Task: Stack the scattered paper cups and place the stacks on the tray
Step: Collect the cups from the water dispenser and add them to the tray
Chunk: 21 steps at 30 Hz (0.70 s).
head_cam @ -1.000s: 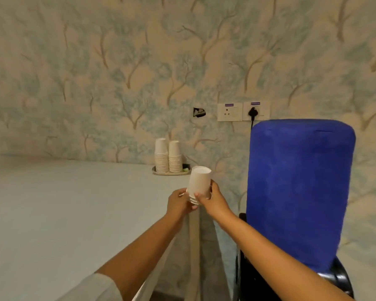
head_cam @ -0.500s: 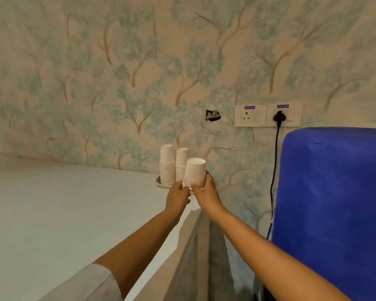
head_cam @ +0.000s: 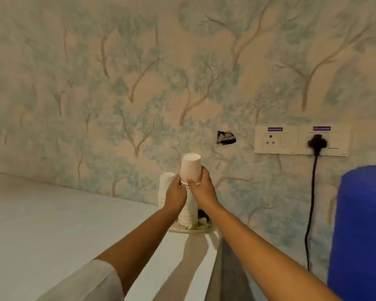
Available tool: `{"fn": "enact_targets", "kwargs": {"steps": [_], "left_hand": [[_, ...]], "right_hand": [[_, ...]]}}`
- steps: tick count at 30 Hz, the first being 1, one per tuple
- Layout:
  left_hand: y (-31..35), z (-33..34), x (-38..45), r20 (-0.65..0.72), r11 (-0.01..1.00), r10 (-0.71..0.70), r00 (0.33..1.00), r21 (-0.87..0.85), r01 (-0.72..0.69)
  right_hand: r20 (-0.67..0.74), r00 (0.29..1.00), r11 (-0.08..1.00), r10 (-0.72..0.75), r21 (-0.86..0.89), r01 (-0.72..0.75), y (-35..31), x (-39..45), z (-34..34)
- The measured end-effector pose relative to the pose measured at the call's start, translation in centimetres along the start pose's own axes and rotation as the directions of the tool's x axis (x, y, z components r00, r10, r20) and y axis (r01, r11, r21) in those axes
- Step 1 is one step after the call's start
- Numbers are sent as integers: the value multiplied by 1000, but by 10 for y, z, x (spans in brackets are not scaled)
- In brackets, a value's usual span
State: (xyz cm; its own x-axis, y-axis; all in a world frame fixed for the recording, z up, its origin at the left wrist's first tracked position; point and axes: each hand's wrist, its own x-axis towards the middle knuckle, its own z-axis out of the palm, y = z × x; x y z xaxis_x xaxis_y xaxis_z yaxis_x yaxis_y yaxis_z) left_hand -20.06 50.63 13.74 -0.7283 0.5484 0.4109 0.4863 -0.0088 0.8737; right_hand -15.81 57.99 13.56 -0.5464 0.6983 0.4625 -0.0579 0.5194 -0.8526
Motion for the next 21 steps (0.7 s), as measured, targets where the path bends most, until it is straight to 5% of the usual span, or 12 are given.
{"fn": "enact_targets", "kwargs": {"steps": [7, 17, 21], "left_hand": [[-21, 10, 51, -34, 1000, -24, 999, -16, 23], [-69, 35, 67, 8, 985, -165, 986, -55, 165], [-101, 43, 56, 7, 993, -122, 992, -4, 122]], "right_hand": [[22, 998, 998, -53, -13, 54, 26, 50, 22], [199, 979, 991, 50, -133, -24, 72, 73, 27], [208, 974, 992, 89, -104, -69, 100, 57, 34]]}}
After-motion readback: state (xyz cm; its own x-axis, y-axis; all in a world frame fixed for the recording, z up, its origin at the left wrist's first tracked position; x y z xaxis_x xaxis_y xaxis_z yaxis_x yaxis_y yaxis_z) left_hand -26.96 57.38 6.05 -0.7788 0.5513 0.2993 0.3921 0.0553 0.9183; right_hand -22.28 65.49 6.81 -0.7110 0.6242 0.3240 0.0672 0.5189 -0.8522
